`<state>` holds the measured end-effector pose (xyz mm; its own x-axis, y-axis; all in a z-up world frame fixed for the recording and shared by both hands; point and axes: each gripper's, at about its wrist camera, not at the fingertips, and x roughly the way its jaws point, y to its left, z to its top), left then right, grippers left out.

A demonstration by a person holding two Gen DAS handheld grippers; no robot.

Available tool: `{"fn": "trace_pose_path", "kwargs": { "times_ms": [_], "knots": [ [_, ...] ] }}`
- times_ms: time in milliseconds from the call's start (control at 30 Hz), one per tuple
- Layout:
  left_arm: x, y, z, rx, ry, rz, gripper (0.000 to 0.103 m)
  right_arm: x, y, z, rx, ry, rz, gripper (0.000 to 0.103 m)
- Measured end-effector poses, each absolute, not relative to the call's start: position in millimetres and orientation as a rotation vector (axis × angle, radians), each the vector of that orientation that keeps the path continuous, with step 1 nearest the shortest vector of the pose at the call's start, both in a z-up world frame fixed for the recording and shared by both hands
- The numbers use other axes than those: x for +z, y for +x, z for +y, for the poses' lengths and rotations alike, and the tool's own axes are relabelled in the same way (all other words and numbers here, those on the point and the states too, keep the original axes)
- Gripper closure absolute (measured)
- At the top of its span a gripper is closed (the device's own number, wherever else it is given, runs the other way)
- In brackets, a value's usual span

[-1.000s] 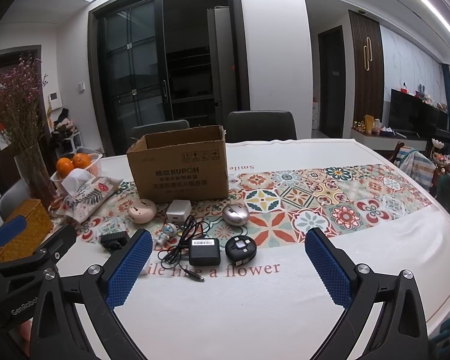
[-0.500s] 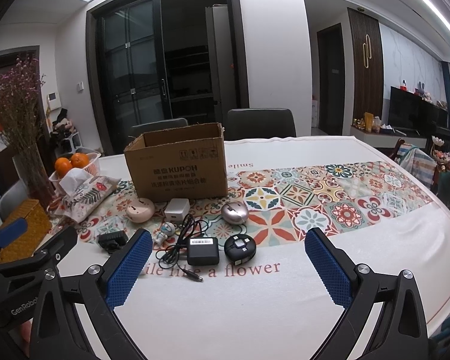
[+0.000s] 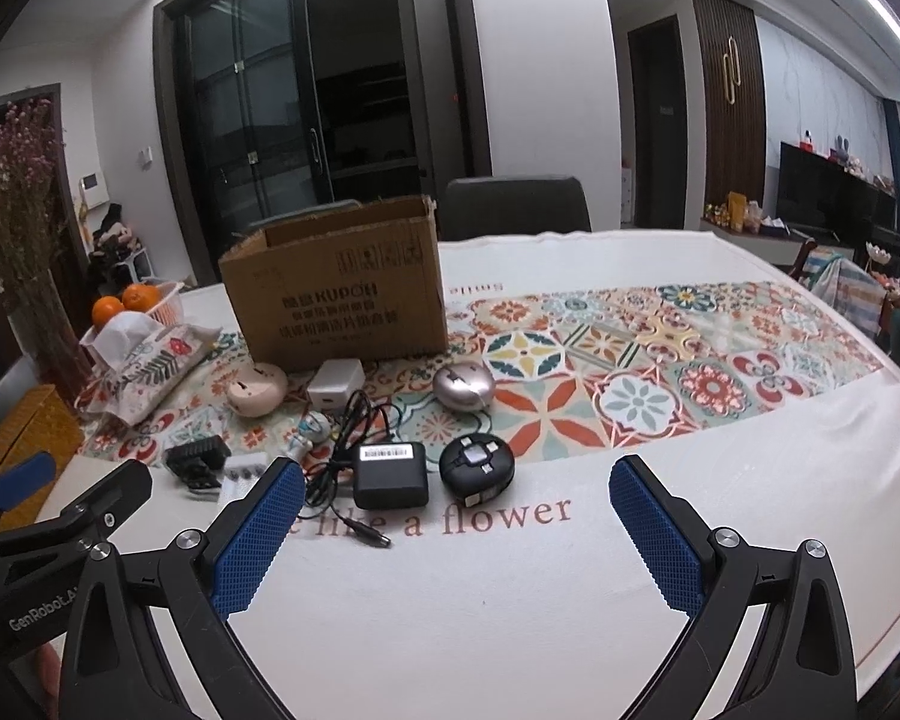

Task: Organize rigid objects
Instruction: 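Reach to the white battery charger with the left tool while the right tool reaches the black cable reel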

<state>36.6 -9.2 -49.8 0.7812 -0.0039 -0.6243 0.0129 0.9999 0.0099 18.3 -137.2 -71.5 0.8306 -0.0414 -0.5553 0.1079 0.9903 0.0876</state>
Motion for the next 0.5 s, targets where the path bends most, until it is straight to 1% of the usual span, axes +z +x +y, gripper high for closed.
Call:
{"fn": "trace_pose_path", "kwargs": {
  "times_ms": [433,500],
  "knots": [
    [-85.1,75.2,-16.6,0.007,0.019,0.775,0.001,-101.9,56.9,-150.0,-0.1,0.125,0.665,0.001],
    [-91.0,81.4,-16.3,0.009,0.015,0.795,0.004,-106.5,63.1,-148.7,-0.106,0.105,0.676,0.001]
  ]
}}
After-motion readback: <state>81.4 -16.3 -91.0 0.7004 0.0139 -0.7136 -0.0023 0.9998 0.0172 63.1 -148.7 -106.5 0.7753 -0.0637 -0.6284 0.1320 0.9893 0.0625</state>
